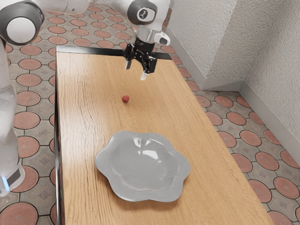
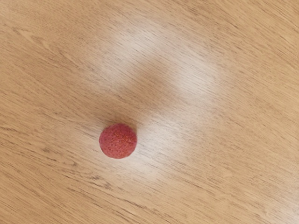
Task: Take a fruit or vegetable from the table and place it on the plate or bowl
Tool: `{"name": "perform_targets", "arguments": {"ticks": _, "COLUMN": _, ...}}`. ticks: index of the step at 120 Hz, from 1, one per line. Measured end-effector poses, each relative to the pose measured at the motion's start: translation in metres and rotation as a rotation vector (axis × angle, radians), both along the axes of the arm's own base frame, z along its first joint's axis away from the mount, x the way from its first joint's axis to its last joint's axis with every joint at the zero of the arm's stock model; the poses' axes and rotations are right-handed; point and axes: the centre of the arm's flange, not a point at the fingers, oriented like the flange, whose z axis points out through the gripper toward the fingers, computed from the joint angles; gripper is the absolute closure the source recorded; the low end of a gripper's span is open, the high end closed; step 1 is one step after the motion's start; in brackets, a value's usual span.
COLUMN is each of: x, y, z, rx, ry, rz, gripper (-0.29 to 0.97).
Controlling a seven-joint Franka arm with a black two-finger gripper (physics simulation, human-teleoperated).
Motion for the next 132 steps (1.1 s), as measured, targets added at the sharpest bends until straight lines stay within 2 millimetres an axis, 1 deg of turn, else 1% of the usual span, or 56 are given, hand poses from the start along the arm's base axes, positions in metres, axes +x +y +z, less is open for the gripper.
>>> {"name": "perform_targets", "arguments": {"ticks": 9, "x": 0.003, "y": -0.017, "z": -0.012, "rx": -0.002, "ry": 0.005, "rz": -0.007, "gripper": 0.0}}
{"name": "perform_targets", "arguments": {"ticks": 17, "x": 0.003, "y": -0.022, "z": -0.023, "rx": -0.005, "ry": 0.011, "rz": 0.005, "gripper": 0.0}}
{"name": "perform_targets", "arguments": {"ticks": 32, "x": 0.0, "y": -0.005, "z": -0.029, "rx": -0.002, "ry": 0.0, "rz": 0.072, "gripper": 0.0}}
{"name": "perform_targets", "arguments": {"ticks": 41, "x": -0.003, "y": 0.002, "z": -0.037, "rx": -0.002, "ry": 0.001, "rz": 0.106, "gripper": 0.0}}
{"name": "perform_targets", "arguments": {"ticks": 52, "x": -0.008, "y": 0.0, "z": -0.048, "rx": -0.006, "ry": 0.002, "rz": 0.125, "gripper": 0.0}}
{"name": "perform_targets", "arguments": {"ticks": 64, "x": -0.012, "y": -0.005, "z": -0.053, "rx": -0.007, "ry": -0.005, "rz": 0.136, "gripper": 0.0}}
{"name": "perform_targets", "arguments": {"ticks": 78, "x": -0.023, "y": 0.001, "z": -0.059, "rx": -0.01, "ry": -0.011, "rz": 0.166, "gripper": 0.0}}
{"name": "perform_targets", "arguments": {"ticks": 92, "x": -0.023, "y": 0.003, "z": -0.063, "rx": -0.003, "ry": -0.018, "rz": 0.182, "gripper": 0.0}}
{"name": "perform_targets", "arguments": {"ticks": 97, "x": -0.025, "y": 0.004, "z": -0.067, "rx": -0.002, "ry": -0.016, "rz": 0.19, "gripper": 0.0}}
{"name": "perform_targets", "arguments": {"ticks": 113, "x": -0.03, "y": 0.017, "z": -0.079, "rx": 0.001, "ry": -0.011, "rz": 0.228, "gripper": 0.0}}
{"name": "perform_targets", "arguments": {"ticks": 125, "x": -0.032, "y": 0.023, "z": -0.083, "rx": 0.011, "ry": -0.013, "rz": 0.241, "gripper": 0.0}}
{"name": "perform_targets", "arguments": {"ticks": 132, "x": -0.035, "y": 0.033, "z": -0.086, "rx": 0.014, "ry": -0.013, "rz": 0.263, "gripper": 0.0}}
